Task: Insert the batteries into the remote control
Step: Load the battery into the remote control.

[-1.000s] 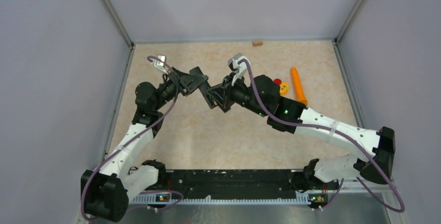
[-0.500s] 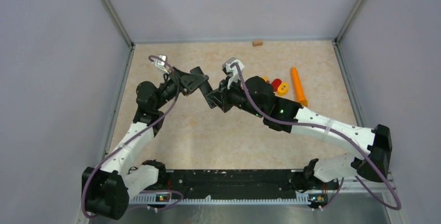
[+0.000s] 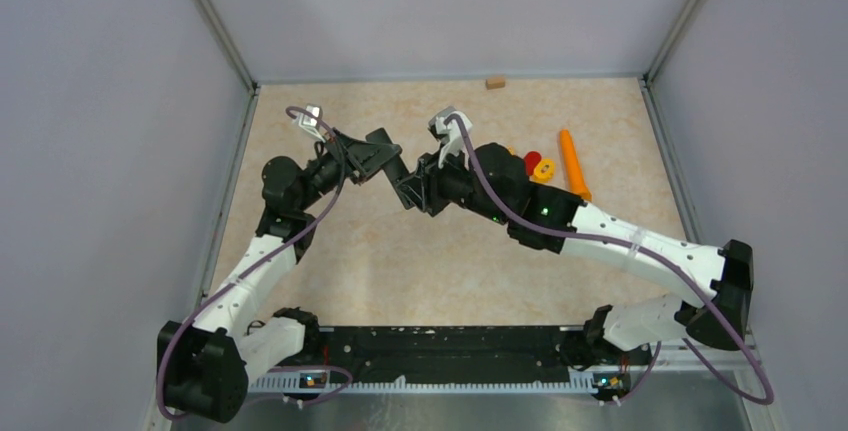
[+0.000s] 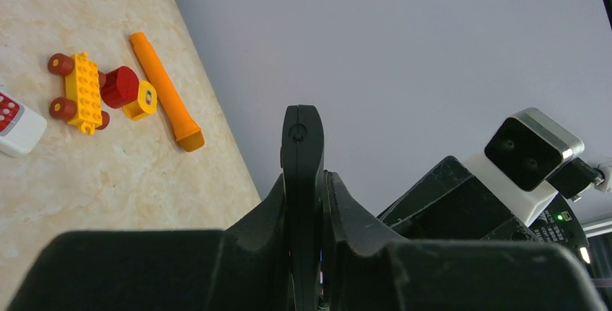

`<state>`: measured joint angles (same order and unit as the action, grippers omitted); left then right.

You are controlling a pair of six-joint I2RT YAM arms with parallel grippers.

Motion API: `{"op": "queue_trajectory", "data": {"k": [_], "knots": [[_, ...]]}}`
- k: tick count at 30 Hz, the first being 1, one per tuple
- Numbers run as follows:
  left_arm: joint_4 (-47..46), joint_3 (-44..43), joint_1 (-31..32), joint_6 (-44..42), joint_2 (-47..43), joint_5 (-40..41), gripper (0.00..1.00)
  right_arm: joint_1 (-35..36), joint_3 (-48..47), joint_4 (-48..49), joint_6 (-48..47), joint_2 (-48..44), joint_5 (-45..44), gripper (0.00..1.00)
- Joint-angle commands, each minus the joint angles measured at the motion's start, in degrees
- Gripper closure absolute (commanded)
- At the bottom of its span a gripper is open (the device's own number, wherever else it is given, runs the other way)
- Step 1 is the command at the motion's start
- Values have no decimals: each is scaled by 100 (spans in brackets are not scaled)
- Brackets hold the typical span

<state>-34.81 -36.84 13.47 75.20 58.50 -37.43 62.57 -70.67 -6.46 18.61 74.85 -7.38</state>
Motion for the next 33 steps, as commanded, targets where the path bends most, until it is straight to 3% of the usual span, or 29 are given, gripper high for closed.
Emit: {"op": "queue_trajectory", "data": {"k": [1,4,7,9,12,17,22,33], "knots": [[-324,9,-3,-87,-97,47,100,67,-415,-117,176,-13,-135,66],[-233,4,-3,-181,-126,81,100,64,-522,-218,306,-22,-216,62],[-119,1,-3,-304,-171,146,100,62,-521,-240,406,-131,-286,39],[-76,-27,-3,-321,-168,177,100,60,-419,-260,565,-242,-775,21],[-150,-121,-2,-273,-150,96,100,-36,-336,-496,1286,-344,-1487,9],[-94,-74,-3,-452,-241,221,100,-511,-81,-555,2940,-291,-777,5],[-99,-78,-3,-599,-222,221,100,-854,405,334,3561,-466,-46,4],[-325,61,-3,-622,-207,566,100,-1221,805,1203,4850,-254,1530,4]]}}
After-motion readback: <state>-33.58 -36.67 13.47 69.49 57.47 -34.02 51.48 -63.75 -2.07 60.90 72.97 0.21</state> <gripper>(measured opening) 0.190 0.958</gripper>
